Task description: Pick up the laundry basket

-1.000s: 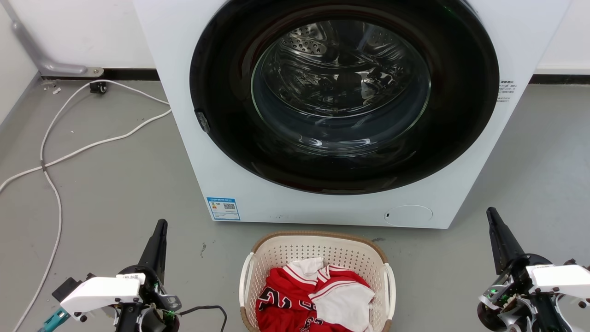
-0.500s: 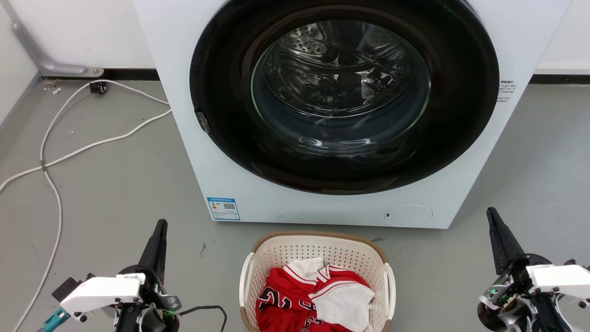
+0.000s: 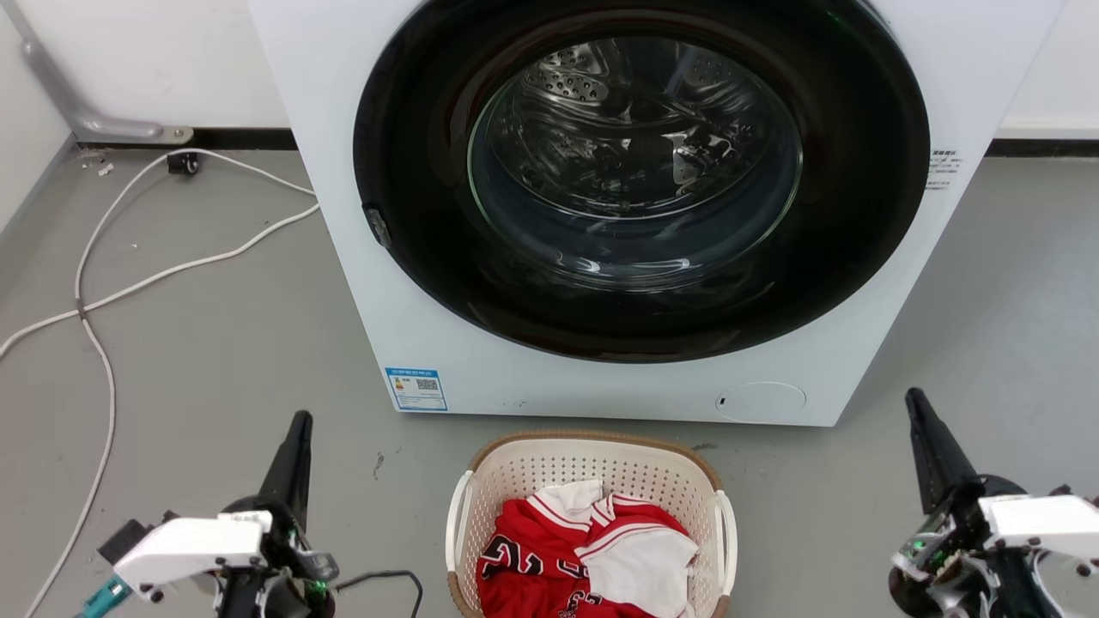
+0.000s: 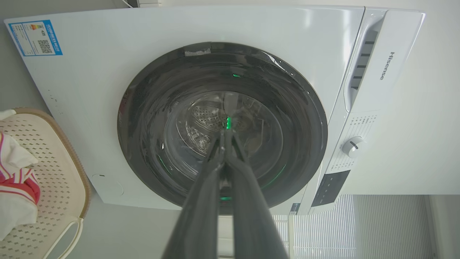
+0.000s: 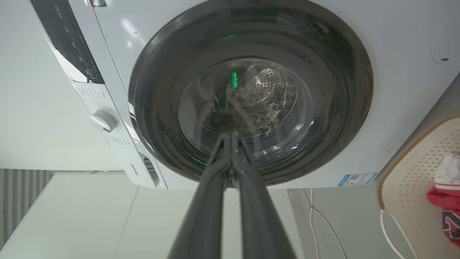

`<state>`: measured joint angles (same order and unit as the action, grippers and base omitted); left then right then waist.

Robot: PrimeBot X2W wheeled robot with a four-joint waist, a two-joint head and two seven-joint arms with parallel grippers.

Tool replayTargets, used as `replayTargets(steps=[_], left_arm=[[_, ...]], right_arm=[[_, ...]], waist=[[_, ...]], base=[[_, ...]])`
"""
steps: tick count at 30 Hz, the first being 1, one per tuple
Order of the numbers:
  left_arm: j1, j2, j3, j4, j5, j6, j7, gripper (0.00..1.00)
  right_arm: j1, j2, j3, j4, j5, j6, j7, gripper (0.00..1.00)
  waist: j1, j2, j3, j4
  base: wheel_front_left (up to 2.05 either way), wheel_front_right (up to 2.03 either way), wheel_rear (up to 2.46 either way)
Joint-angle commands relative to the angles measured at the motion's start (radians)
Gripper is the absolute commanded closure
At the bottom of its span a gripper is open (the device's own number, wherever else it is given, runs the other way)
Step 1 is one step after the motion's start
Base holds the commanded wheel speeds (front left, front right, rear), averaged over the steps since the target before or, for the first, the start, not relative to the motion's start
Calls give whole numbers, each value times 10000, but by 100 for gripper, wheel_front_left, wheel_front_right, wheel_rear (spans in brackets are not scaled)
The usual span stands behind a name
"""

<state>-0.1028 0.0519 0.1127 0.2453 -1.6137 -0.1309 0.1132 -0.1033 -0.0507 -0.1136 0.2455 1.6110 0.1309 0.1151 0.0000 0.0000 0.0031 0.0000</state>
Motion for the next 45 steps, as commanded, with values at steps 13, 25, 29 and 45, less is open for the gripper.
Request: replayTargets(steps=[13,25,29,45], left_arm=[[238,-27,-50,-60,887,3,-495,0],[301,-24,-412,-930,3717,575,-1036,0],[311,-22,-619,-1104,4583,776,-1202,0],[401,-18,-1031,-1625,7023,1156,-1798,0]], right_arm=[[303,6,-71,26,-967,-2,-488,0],[473,4,86,-902,-4192,-2,-1034,0],[538,3,187,-1134,-5232,-2,-1201,0],[797,0,342,-1657,-8226,-2,-1799,0]], waist=[[0,0,14,2],[0,0,55,-1],[0,0,68,6],[0,0,110,23]], base=[[0,0,0],[0,0,0],[0,0,0],[0,0,0]])
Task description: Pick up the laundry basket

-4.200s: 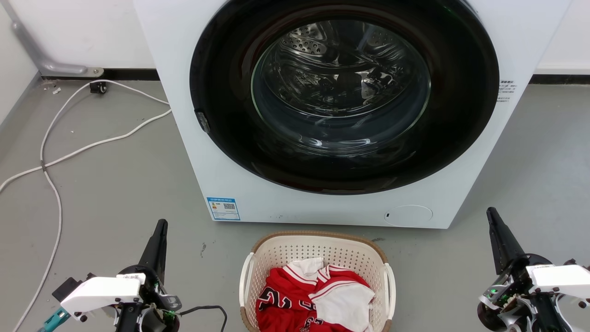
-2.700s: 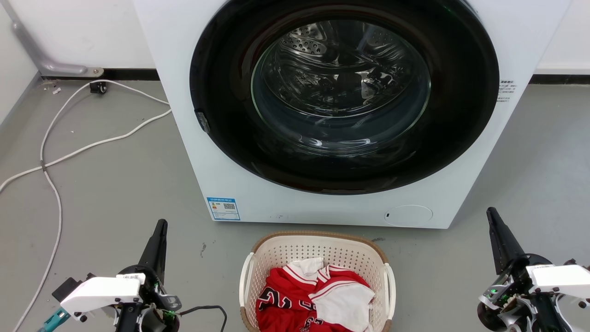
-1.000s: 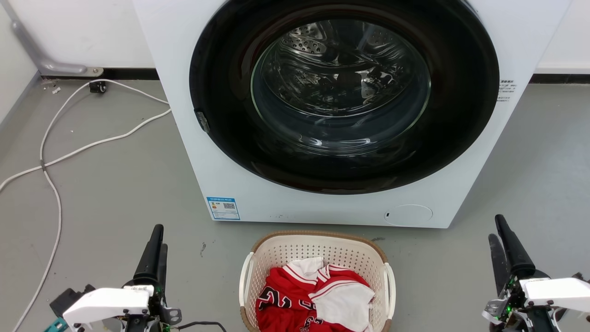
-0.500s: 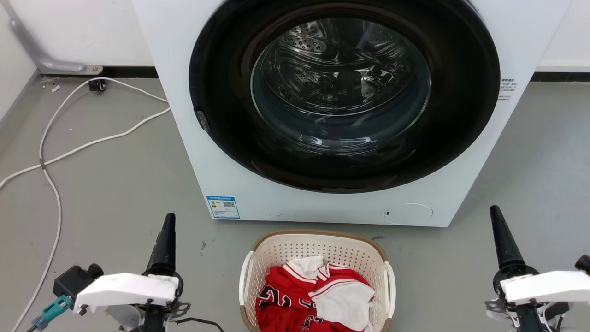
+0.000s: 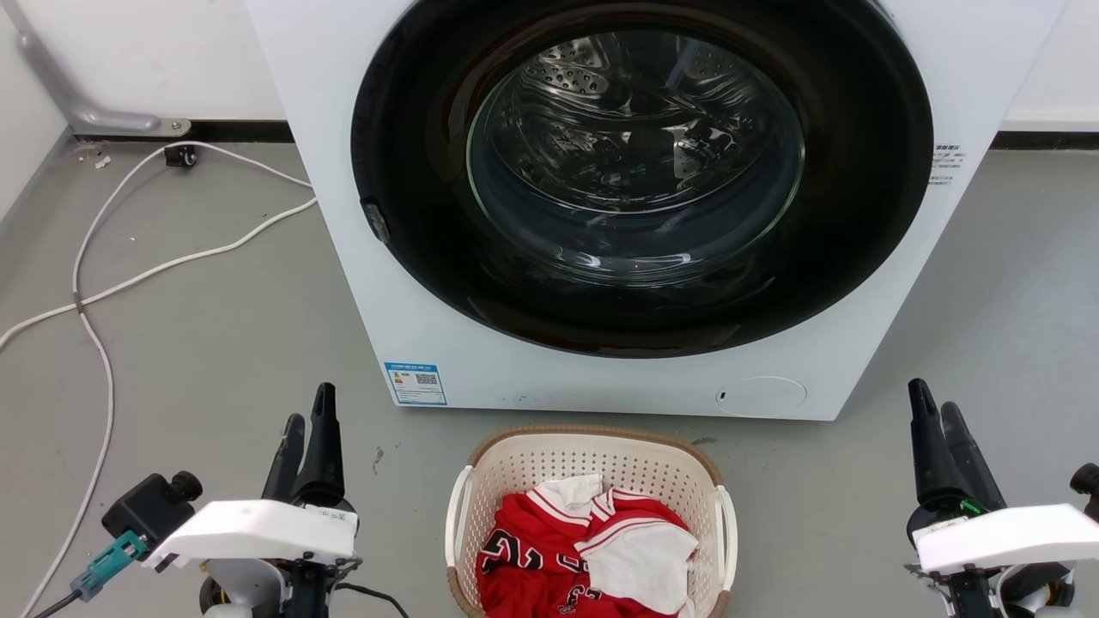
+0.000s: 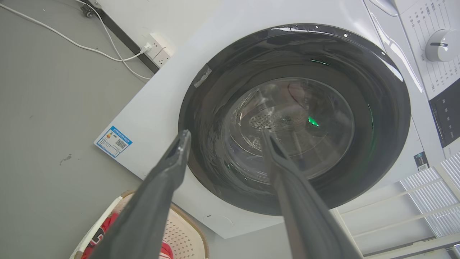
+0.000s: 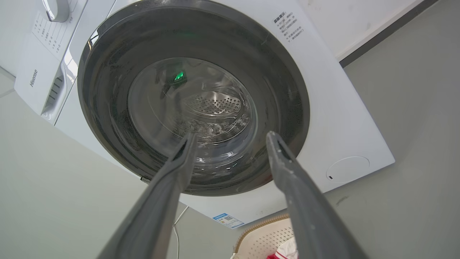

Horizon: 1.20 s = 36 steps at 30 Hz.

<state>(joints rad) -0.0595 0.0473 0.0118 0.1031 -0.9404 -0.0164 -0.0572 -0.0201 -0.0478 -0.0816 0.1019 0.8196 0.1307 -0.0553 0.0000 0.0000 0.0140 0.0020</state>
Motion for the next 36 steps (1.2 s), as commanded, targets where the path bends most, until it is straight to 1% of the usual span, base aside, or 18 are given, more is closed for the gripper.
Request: replayTargets(steps=[1,14,17,36], left_arm=[[-27,28,-39,-229,436,17,-125,0],[91,31,-290,-456,2062,123,-541,0],[102,32,-326,-477,2290,135,-598,0],[282,35,-579,-715,4297,249,-1104,0]], right_arm=[[-19,-28,30,-253,-474,0,-126,0],[179,-31,214,-575,-2367,0,-553,0],[215,-31,208,-602,-2555,0,-611,0],[449,-34,389,-800,-4788,0,-1124,0]], waist=[[0,0,3,6],[0,0,24,13],[0,0,29,14],[0,0,43,19]], base=[[0,0,0],[0,0,0],[0,0,0],[0,0,0]])
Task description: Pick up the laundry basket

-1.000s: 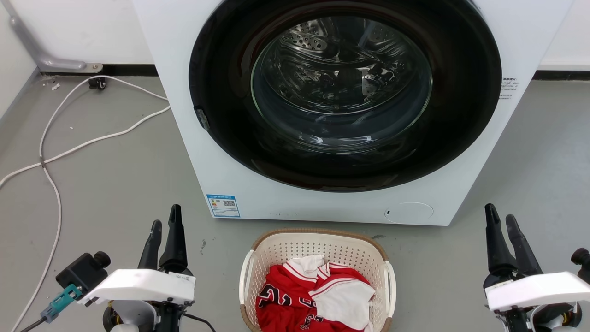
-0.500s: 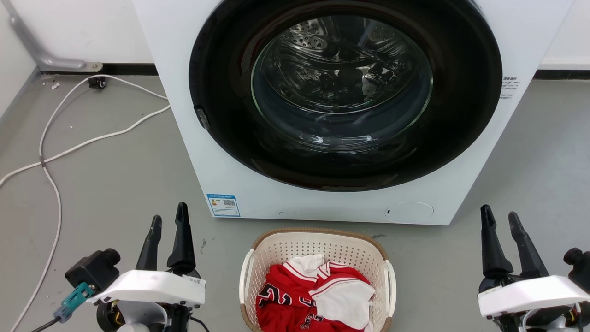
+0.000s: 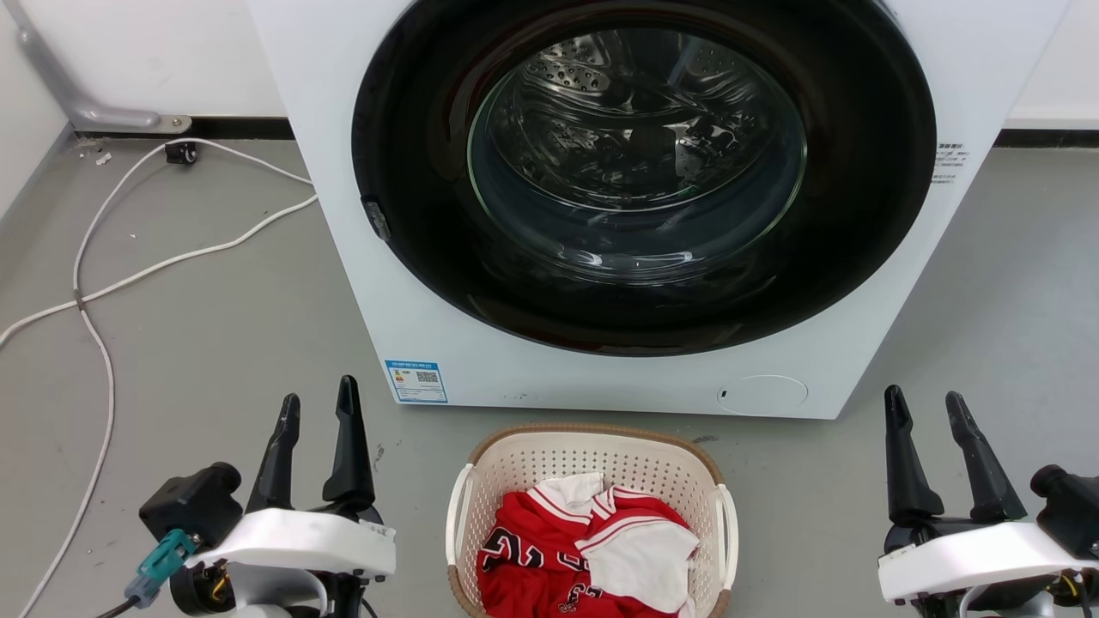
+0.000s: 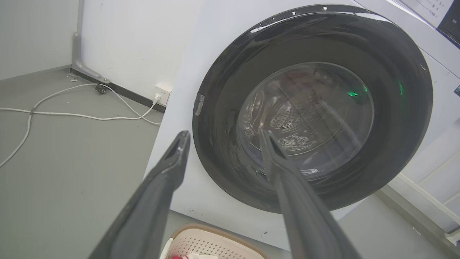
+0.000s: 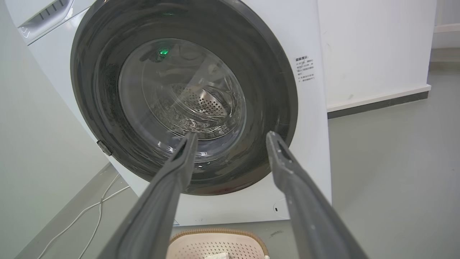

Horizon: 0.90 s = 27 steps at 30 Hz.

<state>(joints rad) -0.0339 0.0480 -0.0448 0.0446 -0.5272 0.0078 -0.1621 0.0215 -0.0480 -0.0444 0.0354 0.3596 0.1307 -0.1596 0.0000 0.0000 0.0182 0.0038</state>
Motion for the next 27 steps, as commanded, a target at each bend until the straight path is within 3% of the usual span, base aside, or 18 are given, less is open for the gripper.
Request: replayTargets(steps=[1,27], left_arm=[[32,28,-22,-137,260,13,-85,0],[256,32,-271,-313,2457,190,-659,0]], right_arm=[[48,-32,20,-147,-295,0,-108,0],[315,-35,11,-286,-2470,-1,-686,0]], waist=[[0,0,3,1],[0,0,31,-6]], base=[[0,0,0],[0,0,0]])
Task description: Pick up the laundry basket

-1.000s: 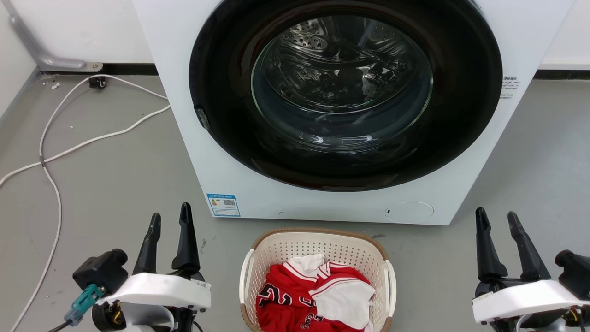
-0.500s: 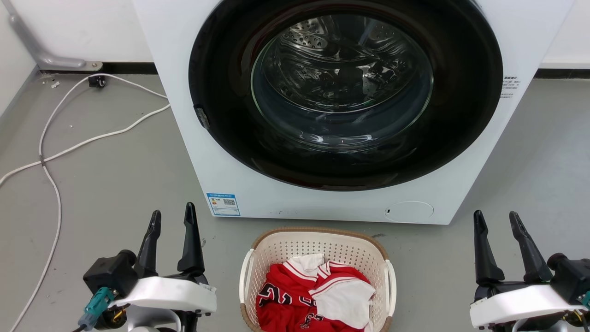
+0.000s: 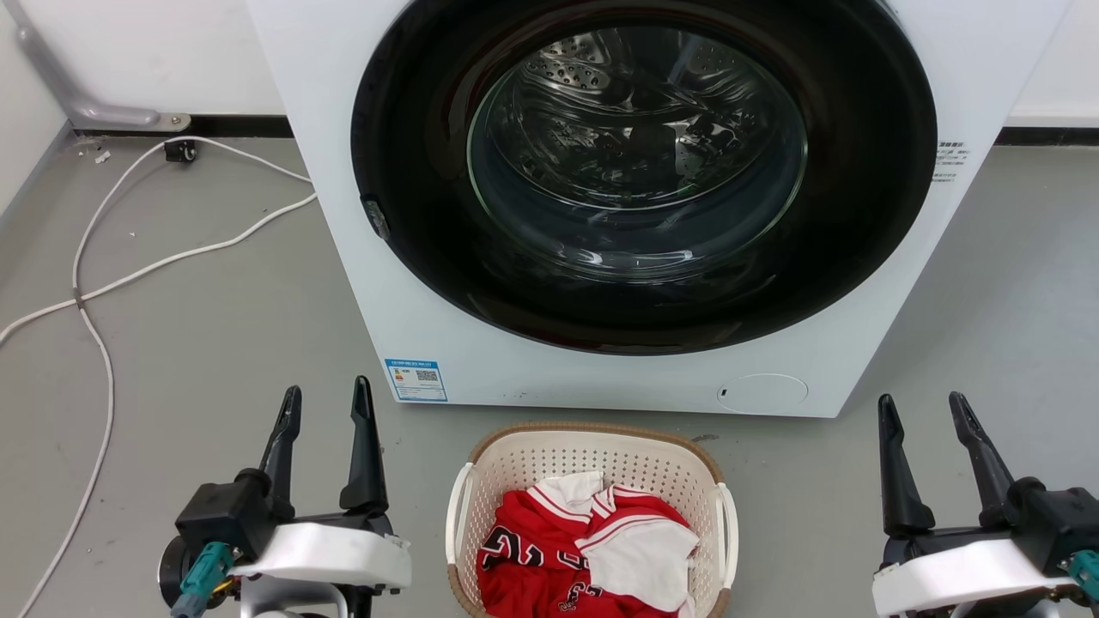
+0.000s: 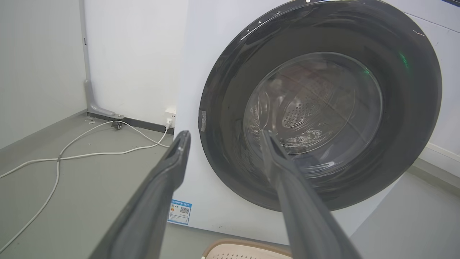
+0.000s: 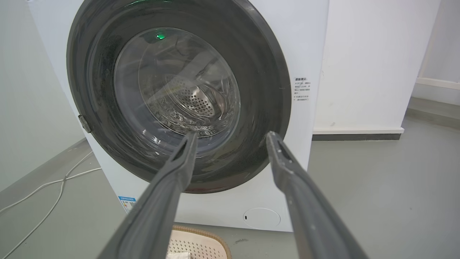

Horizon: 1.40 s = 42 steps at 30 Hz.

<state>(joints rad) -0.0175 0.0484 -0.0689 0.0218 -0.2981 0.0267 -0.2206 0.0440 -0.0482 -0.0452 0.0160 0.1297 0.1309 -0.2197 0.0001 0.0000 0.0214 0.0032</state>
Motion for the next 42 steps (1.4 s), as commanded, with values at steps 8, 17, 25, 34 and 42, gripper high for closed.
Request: replayTargets(steps=[8,17,25,34,42], left_arm=[[174,29,-43,-122,763,67,-239,0],[243,29,-37,-163,1425,81,-398,0],[333,29,85,-178,1649,-6,-452,0],[434,27,196,-6,1742,-87,-452,0],[498,27,198,184,1933,-46,-452,0]], right_arm=[[189,-33,-8,-119,-796,-3,-225,0],[244,-33,-41,-157,-1428,-3,-404,0],[327,-33,-19,-155,-1643,-3,-465,0],[381,-32,-55,-41,-1645,-3,-463,0],[436,-32,-46,61,-1693,-3,-462,0]], waist=[[-1,0,2,-26],[-1,0,2,3],[-1,0,17,2],[-1,0,9,4],[-1,0,12,13]], base=[[0,0,0],[0,0,0],[0,0,0],[0,0,0],[0,0,0]])
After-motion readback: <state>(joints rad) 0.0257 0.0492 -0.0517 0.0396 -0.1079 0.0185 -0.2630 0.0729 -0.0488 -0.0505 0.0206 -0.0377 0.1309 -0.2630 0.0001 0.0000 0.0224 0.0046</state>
